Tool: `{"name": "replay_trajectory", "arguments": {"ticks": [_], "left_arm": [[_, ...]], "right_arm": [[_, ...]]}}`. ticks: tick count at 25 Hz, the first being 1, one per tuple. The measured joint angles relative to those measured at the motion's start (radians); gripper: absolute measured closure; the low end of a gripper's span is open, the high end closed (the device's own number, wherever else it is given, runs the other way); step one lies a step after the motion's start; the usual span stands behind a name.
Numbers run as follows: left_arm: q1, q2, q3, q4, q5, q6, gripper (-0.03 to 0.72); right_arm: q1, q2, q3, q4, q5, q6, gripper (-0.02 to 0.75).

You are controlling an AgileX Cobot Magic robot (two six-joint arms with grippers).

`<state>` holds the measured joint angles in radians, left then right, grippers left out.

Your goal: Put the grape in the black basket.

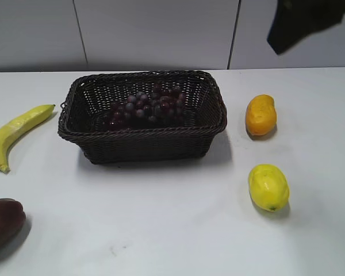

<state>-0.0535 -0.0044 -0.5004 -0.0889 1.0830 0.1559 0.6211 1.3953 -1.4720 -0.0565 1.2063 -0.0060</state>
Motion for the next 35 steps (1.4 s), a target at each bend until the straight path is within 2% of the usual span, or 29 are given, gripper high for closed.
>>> {"name": "replay_trajectory", "arguments": {"ticks": [8, 12, 21, 24, 27, 30, 35], "left_arm": [[0.0, 0.0, 0.0, 0.0, 0.0, 0.0, 0.46], [0.0, 0.0, 0.0, 0.0, 0.0, 0.0, 0.46], [0.0, 0.0, 0.0, 0.0, 0.0, 0.0, 0.46], [0.0, 0.0, 0.0, 0.0, 0.0, 0.0, 0.46], [0.0, 0.0, 0.0, 0.0, 0.0, 0.0, 0.46], [0.0, 0.0, 0.0, 0.0, 0.0, 0.0, 0.46], [0.0, 0.0, 0.0, 0.0, 0.0, 0.0, 0.46]], "right_arm": [[0.0, -0.254, 0.47, -0.002, -0.004, 0.084, 0.183], [0.0, -0.42, 0.652, -0.002, -0.04, 0.122, 0.183], [-0.019, -0.925, 0.819, -0.048, -0.091, 0.133, 0.184], [-0.102, -1.078, 0.826, -0.062, -0.082, 0.134, 0.184], [-0.249, -1.183, 0.826, -0.084, -0.062, 0.135, 0.184], [-0.377, -1.247, 0.827, -0.086, -0.046, 0.135, 0.184], [-0.53, -1.291, 0.837, -0.084, -0.039, 0.099, 0.184]]}}
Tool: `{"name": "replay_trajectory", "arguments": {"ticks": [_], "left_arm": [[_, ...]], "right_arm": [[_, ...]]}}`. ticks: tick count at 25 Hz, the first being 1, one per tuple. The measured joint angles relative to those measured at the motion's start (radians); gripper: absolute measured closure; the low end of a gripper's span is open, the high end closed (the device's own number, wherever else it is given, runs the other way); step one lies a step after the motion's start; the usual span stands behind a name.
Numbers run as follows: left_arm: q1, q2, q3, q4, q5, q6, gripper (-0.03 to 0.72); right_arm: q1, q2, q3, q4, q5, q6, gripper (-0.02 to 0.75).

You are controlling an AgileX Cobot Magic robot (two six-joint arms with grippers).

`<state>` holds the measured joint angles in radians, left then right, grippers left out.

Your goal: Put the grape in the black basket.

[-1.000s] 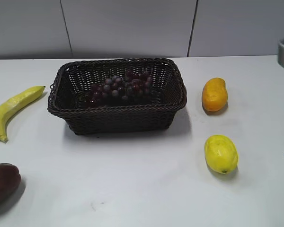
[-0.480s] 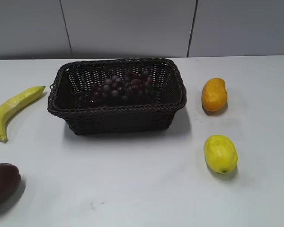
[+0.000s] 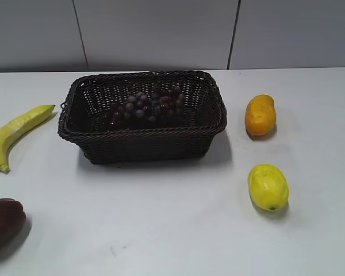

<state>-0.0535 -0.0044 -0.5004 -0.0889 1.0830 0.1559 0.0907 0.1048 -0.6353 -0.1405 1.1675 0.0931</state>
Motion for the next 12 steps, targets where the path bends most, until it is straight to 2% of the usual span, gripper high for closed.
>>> {"name": "replay_trajectory", "arguments": {"ticks": [6, 12], "left_arm": [[0.0, 0.0, 0.0, 0.0, 0.0, 0.0, 0.46], [0.0, 0.0, 0.0, 0.0, 0.0, 0.0, 0.46]], "right_arm": [[-0.033, -0.057, 0.093, 0.103, -0.008, -0.03, 0.184], [-0.033, -0.109, 0.127, 0.14, -0.086, -0.051, 0.184]]}}
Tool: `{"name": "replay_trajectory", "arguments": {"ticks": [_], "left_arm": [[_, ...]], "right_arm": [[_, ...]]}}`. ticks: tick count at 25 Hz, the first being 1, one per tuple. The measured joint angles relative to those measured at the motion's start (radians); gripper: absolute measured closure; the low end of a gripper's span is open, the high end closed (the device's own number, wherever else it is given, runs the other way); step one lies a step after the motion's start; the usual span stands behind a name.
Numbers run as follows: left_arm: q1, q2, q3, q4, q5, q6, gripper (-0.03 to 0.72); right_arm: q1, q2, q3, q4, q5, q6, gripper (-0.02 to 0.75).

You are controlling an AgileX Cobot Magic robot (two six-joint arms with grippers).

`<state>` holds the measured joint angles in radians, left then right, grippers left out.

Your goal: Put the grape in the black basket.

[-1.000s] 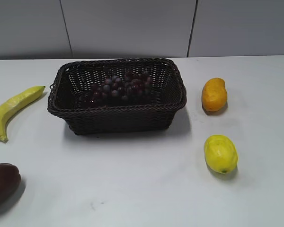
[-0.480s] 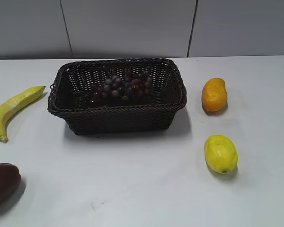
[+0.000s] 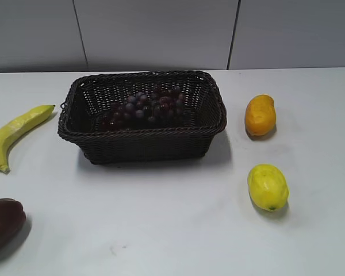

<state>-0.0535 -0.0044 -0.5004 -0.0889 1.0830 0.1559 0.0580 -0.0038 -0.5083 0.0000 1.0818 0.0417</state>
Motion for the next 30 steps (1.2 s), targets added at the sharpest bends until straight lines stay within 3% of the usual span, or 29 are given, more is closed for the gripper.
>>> {"name": "replay_trajectory", "arguments": {"ticks": [30], "left_arm": [[0.0, 0.0, 0.0, 0.0, 0.0, 0.0, 0.46]], "right_arm": [[-0.001, -0.002, 0.012, 0.02, -0.035, -0.015, 0.184]]}}
